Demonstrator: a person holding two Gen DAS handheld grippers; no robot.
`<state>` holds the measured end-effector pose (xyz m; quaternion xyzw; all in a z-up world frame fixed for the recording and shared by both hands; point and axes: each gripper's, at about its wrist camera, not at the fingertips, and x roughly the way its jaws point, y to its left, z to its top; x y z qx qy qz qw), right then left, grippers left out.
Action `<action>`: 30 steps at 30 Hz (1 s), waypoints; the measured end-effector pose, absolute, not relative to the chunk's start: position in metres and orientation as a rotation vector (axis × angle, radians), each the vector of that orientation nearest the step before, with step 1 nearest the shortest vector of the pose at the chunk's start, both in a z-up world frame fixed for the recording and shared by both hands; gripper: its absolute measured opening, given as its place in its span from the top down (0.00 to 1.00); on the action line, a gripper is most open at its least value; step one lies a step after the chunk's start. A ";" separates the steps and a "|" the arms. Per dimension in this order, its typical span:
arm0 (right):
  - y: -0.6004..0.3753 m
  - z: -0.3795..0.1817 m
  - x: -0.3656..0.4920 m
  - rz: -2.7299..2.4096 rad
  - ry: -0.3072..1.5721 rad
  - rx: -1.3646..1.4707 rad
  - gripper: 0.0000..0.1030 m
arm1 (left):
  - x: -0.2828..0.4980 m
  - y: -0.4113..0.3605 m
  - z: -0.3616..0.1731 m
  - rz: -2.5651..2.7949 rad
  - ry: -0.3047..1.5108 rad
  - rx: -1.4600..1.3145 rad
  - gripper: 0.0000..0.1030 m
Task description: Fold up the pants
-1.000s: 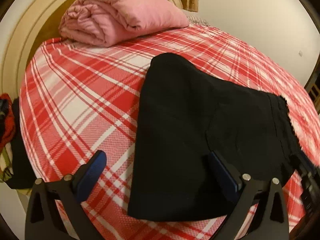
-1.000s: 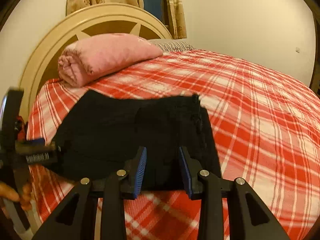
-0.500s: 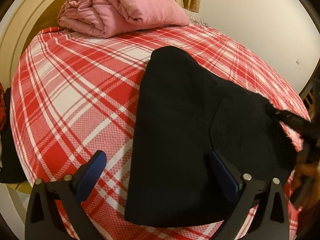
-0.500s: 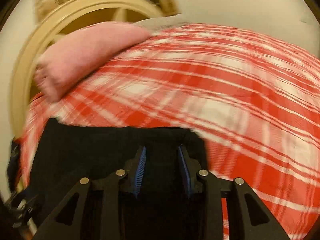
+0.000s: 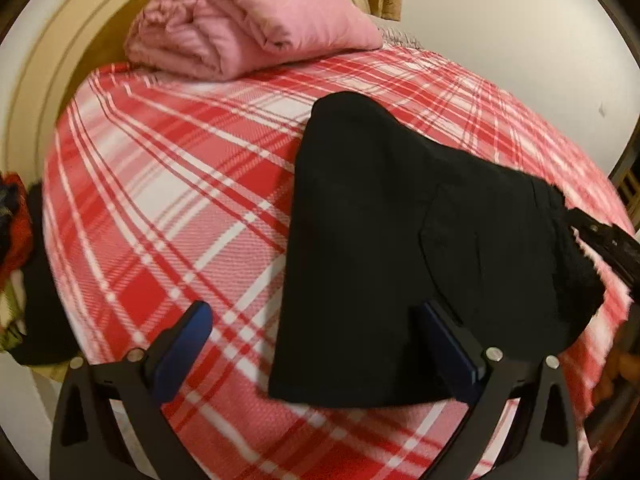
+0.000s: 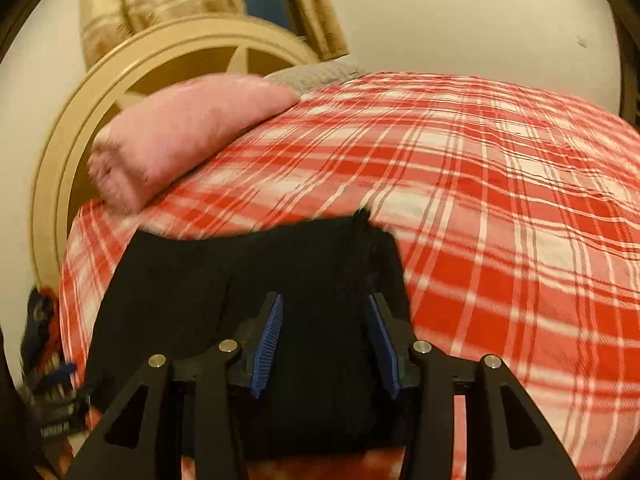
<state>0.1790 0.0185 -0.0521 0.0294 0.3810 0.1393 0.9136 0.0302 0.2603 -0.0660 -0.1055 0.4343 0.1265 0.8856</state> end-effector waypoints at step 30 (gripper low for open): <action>0.031 0.021 -0.020 0.164 0.641 0.021 0.35 | -0.093 0.213 0.018 0.232 0.657 0.006 0.00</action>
